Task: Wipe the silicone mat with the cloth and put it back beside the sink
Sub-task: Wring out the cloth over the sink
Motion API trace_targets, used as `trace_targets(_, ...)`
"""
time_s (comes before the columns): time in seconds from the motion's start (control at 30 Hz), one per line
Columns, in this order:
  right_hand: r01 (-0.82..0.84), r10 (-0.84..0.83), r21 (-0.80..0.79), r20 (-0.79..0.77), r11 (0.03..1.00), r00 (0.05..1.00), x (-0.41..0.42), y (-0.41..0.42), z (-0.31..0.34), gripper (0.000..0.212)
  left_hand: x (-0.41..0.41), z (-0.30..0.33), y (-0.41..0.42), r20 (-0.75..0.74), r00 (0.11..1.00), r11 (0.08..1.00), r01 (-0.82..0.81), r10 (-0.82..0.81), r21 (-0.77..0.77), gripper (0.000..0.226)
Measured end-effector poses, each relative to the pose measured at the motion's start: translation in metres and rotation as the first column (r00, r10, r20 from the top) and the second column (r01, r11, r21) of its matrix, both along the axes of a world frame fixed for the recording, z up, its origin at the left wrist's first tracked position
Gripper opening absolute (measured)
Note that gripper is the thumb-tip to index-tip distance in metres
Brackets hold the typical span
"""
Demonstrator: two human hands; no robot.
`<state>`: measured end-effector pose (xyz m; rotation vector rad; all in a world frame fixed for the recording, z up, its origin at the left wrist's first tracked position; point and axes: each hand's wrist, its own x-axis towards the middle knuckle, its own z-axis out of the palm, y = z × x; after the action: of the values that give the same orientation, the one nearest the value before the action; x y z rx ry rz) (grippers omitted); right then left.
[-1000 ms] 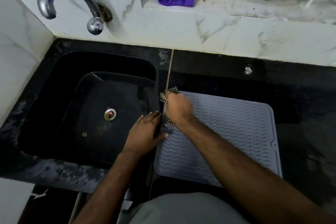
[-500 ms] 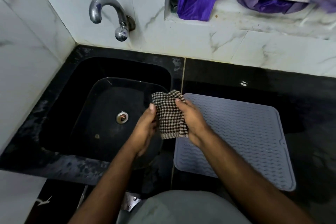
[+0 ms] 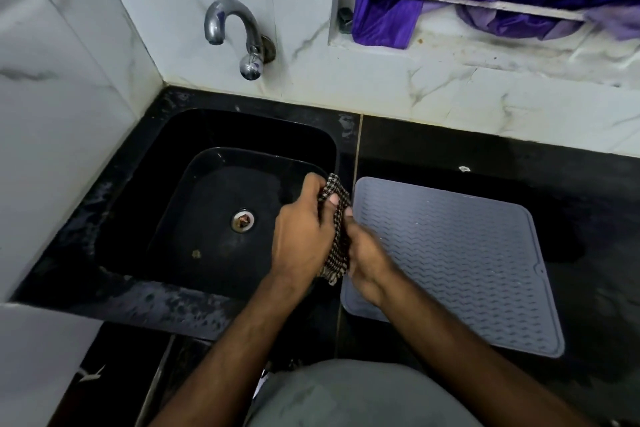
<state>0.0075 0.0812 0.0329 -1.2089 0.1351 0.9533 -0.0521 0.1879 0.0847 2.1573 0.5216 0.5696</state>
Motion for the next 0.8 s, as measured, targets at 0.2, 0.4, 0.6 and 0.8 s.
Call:
trace_targets(0.2,-0.008,0.13,-0.334,0.344,0.942,0.93,-0.007,0.005,-0.005,0.05,-0.005,0.003,-0.004,-0.012,0.999,0.871,-0.038,0.036,-0.489,0.007)
trace_targets(0.4,-0.068,0.349,-0.507,0.485,0.859,0.802,0.01,-0.008,0.006,0.057,-0.014,-0.002,-0.019,-0.012,0.99,0.867,-0.131,0.144,-0.481,0.008)
trace_targets(0.6,-0.148,0.154,0.096,-0.059,0.984,0.986,-0.011,-0.028,0.031,0.063,-0.012,0.004,-0.044,-0.063,0.998,0.801,-0.059,0.027,-0.596,0.011)
trace_targets(0.8,-0.296,0.314,0.238,-0.043,0.925,0.948,-0.008,-0.045,0.037,0.05,-0.019,0.016,-0.052,-0.339,0.912,0.912,-0.079,0.229,0.402,0.03)
